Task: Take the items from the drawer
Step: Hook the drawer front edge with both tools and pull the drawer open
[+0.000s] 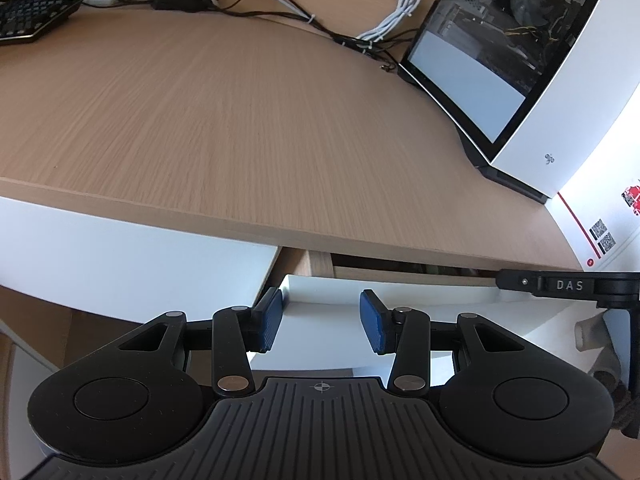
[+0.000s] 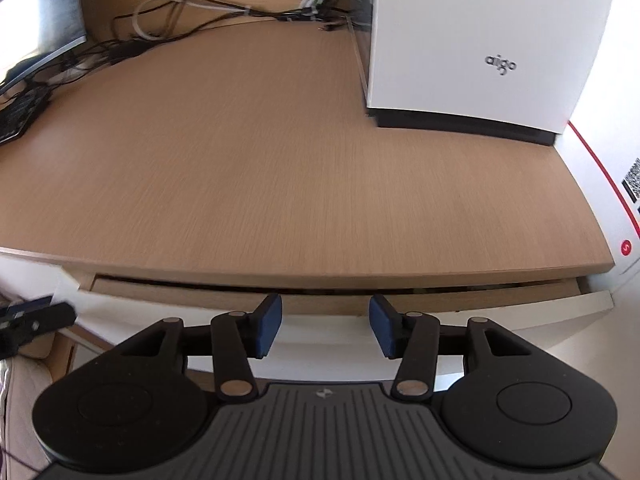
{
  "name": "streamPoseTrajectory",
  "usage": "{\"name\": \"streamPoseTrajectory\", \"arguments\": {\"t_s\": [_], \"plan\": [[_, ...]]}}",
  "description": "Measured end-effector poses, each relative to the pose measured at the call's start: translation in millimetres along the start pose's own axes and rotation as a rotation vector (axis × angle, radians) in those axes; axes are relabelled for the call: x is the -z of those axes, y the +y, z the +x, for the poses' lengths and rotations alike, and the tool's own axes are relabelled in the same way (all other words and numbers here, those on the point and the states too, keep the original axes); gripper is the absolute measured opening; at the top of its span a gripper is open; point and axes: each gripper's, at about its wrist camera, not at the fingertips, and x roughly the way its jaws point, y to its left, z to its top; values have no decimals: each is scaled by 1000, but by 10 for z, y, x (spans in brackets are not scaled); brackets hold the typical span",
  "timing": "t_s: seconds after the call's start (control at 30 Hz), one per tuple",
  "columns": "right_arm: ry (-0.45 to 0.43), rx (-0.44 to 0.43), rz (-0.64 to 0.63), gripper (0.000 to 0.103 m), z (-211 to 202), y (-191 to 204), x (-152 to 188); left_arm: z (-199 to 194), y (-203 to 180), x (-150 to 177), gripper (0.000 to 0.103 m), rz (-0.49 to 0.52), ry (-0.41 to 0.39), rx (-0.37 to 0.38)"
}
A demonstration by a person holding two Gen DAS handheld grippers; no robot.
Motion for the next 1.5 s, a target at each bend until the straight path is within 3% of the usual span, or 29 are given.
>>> {"name": "streamPoseTrajectory", "arguments": {"t_s": [0.2,0.27,0.4,0.53,0.63,0.77,0.83,0.87,0.9,0.93,1.13,1.3,1.5], "plan": [[24,0,-22,61,21,-19,-22,0,-3,-4,45,6,2,-2],[28,-1,-25,61,18,-21,-21,-4,-6,-35,40,26,20,-9],[29,-4,-26,61,1,-27,17,-114,-183,-150,37,129,-21,-127],[28,-5,-27,61,-33,-17,72,-126,-532,-251,37,220,-12,-73],[26,-5,-26,61,-47,-13,97,33,-748,-232,37,262,37,-86],[16,-5,-27,61,-94,-7,177,252,-791,-166,39,236,158,-124],[6,-11,-28,62,-116,-17,217,248,-768,-106,39,242,154,-115],[1,-14,-33,68,-129,-28,244,247,-766,-98,39,248,157,-112],[2,-7,-35,83,-138,-47,268,248,-773,-102,39,252,162,-110],[7,-4,-37,87,-149,-73,295,249,-782,-95,39,259,164,-110],[-48,34,7,87,-196,-338,274,284,-858,-71,39,284,165,-120],[39,20,37,87,-15,-392,236,272,-900,-69,39,296,175,-121],[7,24,7,87,-112,-342,414,179,-1041,-40,39,266,142,-95]]}}
